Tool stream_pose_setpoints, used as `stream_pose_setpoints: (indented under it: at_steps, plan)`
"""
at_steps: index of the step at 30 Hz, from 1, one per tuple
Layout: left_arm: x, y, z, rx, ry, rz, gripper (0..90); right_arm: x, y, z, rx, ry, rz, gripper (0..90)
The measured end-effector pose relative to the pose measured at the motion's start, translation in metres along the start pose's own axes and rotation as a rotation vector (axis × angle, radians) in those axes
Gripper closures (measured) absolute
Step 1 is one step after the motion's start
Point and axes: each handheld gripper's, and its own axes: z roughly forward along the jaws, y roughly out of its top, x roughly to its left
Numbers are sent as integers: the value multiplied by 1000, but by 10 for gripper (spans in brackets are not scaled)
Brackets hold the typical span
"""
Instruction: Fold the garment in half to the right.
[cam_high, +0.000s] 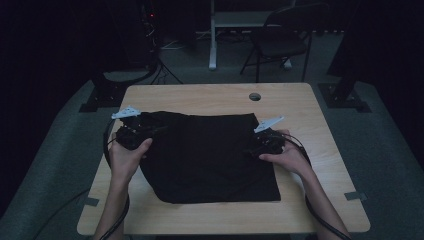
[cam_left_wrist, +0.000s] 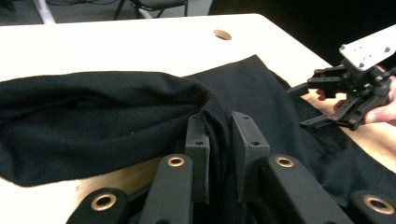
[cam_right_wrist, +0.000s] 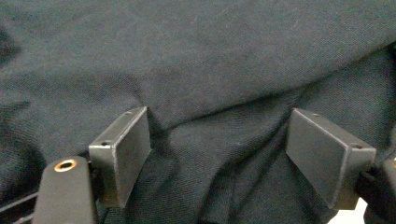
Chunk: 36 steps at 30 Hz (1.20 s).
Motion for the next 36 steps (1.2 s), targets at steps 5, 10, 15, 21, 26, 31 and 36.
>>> stream_pose_setpoints:
  at_steps: [5, 10, 15, 21, 26, 31, 36]
  plan:
    - [-8, 7, 6, -3, -34, 15, 791, 0, 0, 0, -1, 1, -2, 213]
    - [-17, 13, 11, -8, -59, 29, 790, 0, 0, 0, -6, 3, 0, 211]
    - [-24, 18, 17, 0, -74, 43, 790, 1, 1, 2, -13, 5, -5, 208]
    - [-30, 24, 26, 7, -104, 51, 789, 2, 3, 4, -10, 11, -4, 208]
    - [-37, 28, 33, 14, -122, 64, 789, 1, 3, 4, -11, 15, -9, 207]
    - [-43, 30, 41, 14, -145, 65, 789, 1, 3, 4, -14, 18, -10, 207]
    - [-48, 32, 48, 25, -160, 70, 788, 1, 2, 5, -20, 22, -14, 208]
